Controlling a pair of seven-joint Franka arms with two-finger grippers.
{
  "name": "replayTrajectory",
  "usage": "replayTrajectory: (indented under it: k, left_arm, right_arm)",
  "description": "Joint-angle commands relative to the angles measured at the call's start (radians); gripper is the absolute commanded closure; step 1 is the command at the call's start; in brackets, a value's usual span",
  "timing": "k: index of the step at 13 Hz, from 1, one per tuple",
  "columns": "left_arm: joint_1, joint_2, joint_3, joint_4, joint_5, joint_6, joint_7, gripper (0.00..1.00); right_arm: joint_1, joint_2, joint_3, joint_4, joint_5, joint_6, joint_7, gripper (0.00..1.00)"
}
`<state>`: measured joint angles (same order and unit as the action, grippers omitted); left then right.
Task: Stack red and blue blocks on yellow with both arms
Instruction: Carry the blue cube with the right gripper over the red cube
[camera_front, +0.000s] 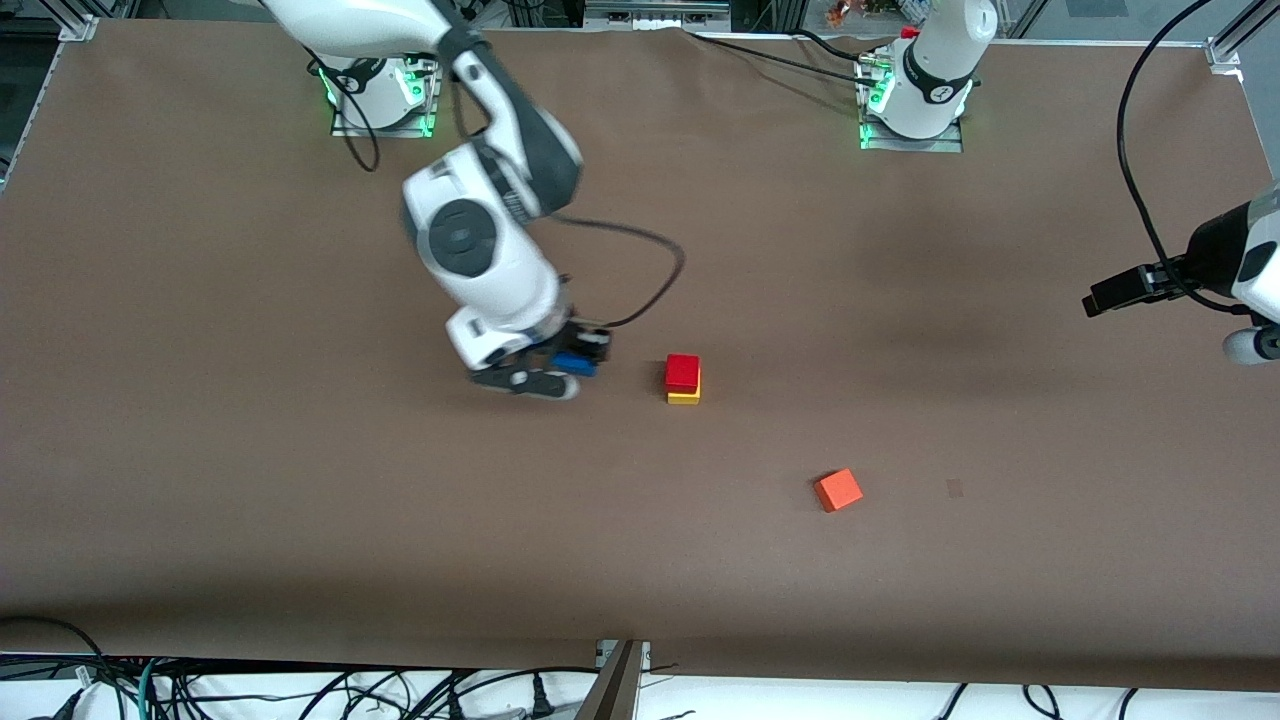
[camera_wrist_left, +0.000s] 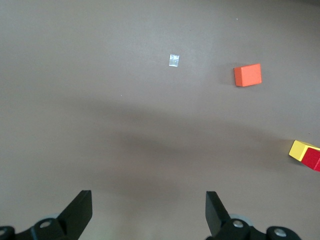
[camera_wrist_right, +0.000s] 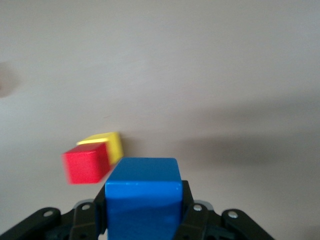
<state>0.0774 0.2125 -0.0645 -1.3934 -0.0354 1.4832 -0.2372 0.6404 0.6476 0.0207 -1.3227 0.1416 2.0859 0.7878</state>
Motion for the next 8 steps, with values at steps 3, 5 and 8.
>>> replayTrajectory:
  k: [3, 5, 8]
  left_arm:
    - [0.016, -0.013, -0.008, -0.024, -0.012, 0.017, 0.022, 0.00]
    - [0.016, -0.013, -0.006, -0.024, -0.012, 0.017, 0.021, 0.00]
    - [0.016, -0.013, -0.006, -0.024, -0.012, 0.016, 0.021, 0.00]
  right_arm:
    - [0.114, 0.199, -0.018, 0.292, -0.063, -0.013, 0.131, 0.61]
    - [0.134, 0.214, -0.019, 0.310, -0.103, 0.000, 0.130, 0.61]
    - [0.147, 0.242, -0.019, 0.310, -0.163, 0.048, 0.119, 0.61]
